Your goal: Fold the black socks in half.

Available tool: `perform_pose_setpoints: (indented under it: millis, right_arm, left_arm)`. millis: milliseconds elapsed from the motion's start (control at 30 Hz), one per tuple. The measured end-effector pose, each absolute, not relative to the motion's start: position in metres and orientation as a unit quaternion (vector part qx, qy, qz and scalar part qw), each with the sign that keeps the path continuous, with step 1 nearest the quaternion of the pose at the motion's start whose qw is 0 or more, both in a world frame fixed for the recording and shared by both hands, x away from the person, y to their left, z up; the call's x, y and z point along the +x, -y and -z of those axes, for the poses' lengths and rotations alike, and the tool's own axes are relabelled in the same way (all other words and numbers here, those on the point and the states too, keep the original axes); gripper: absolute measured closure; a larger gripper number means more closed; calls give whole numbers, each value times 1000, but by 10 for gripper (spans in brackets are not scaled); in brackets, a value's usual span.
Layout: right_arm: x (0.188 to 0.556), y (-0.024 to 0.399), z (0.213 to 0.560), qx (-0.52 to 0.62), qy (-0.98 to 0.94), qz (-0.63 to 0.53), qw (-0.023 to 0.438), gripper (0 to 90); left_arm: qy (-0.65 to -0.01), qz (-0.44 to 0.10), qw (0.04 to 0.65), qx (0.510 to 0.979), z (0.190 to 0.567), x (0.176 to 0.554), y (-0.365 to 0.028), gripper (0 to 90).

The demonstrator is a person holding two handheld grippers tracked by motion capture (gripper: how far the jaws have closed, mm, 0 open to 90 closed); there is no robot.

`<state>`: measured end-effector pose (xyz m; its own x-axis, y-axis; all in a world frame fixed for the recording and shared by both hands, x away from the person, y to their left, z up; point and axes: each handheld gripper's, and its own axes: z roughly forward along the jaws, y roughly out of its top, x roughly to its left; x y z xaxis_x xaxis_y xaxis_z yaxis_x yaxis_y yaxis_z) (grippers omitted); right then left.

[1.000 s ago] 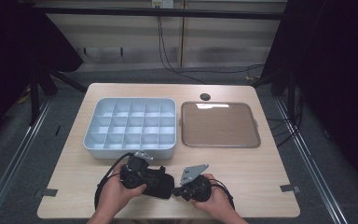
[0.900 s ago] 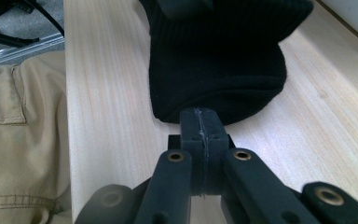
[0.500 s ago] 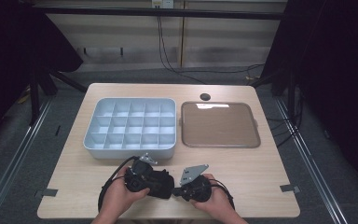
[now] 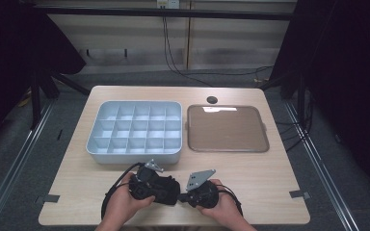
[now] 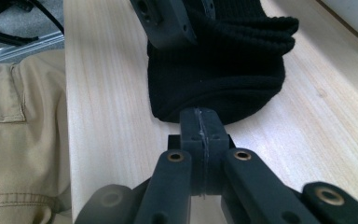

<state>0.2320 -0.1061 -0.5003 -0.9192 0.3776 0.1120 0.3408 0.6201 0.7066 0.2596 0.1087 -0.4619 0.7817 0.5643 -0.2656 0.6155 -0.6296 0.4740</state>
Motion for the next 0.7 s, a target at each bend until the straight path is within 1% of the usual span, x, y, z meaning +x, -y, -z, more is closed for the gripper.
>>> perform_pose_setpoints:
  millis: [200, 533, 700]
  right_arm:
    - [232, 106, 500, 202, -899, -388, 23, 900]
    - [233, 110, 499, 203, -901, -383, 26, 890]
    - [234, 114, 497, 210, -898, -385, 30, 888]
  left_arm:
    - [-327, 49, 277, 902, 464, 259, -108, 718]
    - [-334, 63, 285, 896, 462, 261, -112, 635]
    - [-335, 64, 293, 893, 458, 262, -115, 617]
